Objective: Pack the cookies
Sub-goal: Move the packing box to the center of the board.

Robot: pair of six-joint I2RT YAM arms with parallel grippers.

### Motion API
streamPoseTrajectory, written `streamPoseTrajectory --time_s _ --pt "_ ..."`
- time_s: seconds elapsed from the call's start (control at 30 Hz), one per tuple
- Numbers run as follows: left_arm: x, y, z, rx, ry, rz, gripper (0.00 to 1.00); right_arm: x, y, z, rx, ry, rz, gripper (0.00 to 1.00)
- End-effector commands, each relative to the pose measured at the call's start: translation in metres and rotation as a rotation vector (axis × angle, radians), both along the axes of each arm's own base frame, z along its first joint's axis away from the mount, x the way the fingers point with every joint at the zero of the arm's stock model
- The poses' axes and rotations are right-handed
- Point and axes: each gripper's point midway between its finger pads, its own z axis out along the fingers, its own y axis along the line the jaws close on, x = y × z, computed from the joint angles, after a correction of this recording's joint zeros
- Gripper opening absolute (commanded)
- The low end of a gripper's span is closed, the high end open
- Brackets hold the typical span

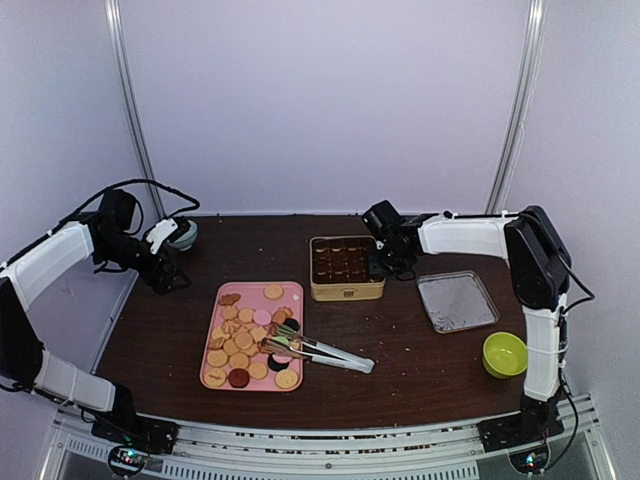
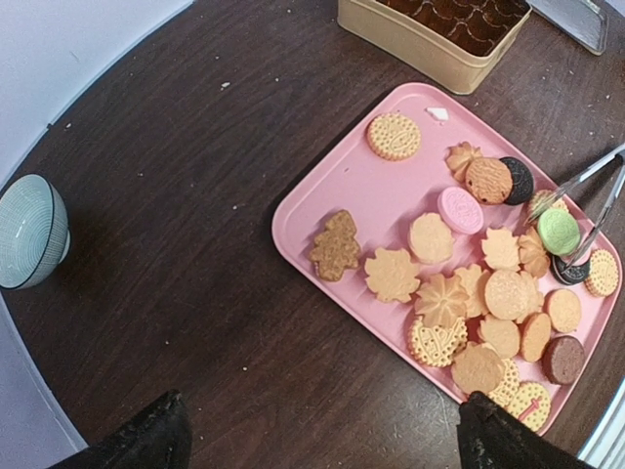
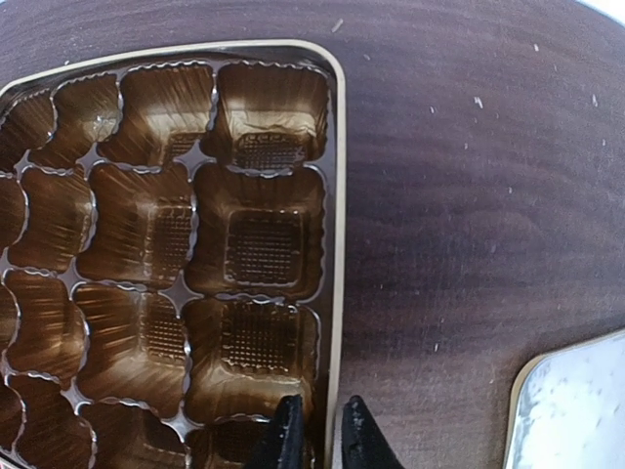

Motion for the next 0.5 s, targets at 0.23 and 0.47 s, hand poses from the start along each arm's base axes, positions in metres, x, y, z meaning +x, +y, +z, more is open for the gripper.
streamPoseTrajectory --time_s 0.23,0.47 --pt "-0.004 -0.015 0.007 -0.037 -0.008 -0.047 0.98 -0.050 -0.018 -0.002 0.009 0.076 0.004 0.05" --pt "-0.005 -0.017 0.004 -0.032 -0.002 -0.056 0.98 -0.086 -0.013 -0.005 0.024 0.092 0.043 0.02"
